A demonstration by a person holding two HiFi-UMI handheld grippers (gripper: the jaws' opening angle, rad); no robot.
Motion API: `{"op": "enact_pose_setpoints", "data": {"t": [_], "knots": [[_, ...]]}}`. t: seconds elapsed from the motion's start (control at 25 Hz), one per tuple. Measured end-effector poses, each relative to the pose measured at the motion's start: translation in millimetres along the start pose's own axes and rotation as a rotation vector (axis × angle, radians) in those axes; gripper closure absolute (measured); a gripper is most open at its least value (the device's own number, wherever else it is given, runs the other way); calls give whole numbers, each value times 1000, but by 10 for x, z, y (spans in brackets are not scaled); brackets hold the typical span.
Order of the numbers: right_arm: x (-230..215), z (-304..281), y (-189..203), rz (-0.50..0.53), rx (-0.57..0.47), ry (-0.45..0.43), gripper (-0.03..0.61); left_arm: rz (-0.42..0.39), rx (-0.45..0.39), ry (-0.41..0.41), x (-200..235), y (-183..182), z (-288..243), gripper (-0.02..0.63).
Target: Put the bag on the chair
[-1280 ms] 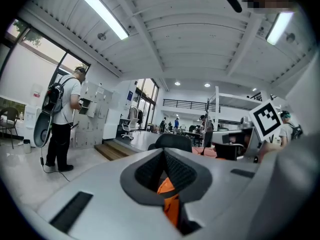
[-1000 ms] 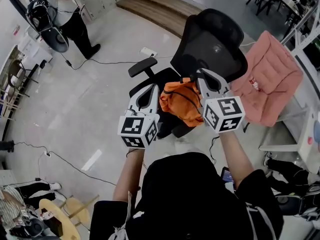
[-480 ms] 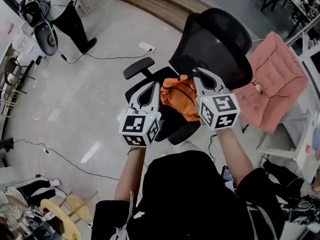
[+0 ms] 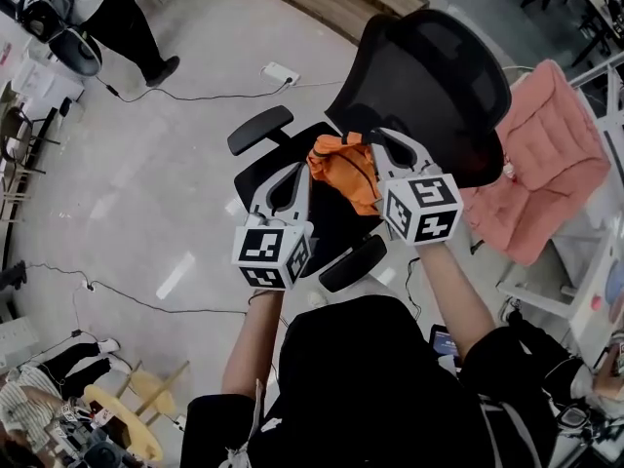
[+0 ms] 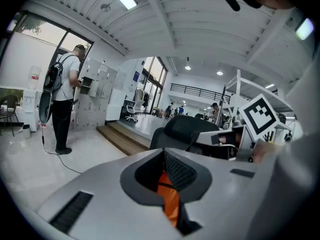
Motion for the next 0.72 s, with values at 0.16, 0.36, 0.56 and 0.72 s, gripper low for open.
{"op": "enact_pose_setpoints", "data": {"t": [0.16,0.36,0.56,0.72], "knots": [[-170,-316,118,-17,42,-7,578,11,40,-7,107,82,-274,603],[-360,-650,217,-57,73,-8,578,32,79,-12,223,193,-620,603],[-513,-835,318,-99,98,6,578,54,116,-5,273,301,-849,603],[-688,-951,419,-147,113,31,578,63,142,-3,300,403,-1016,603]]}}
Point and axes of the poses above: the fingertips, and each gripper's own axes: z backward along the fingers, x to its left, y out of its underside, the point moved 9 cm from there along z, backward along the fingers
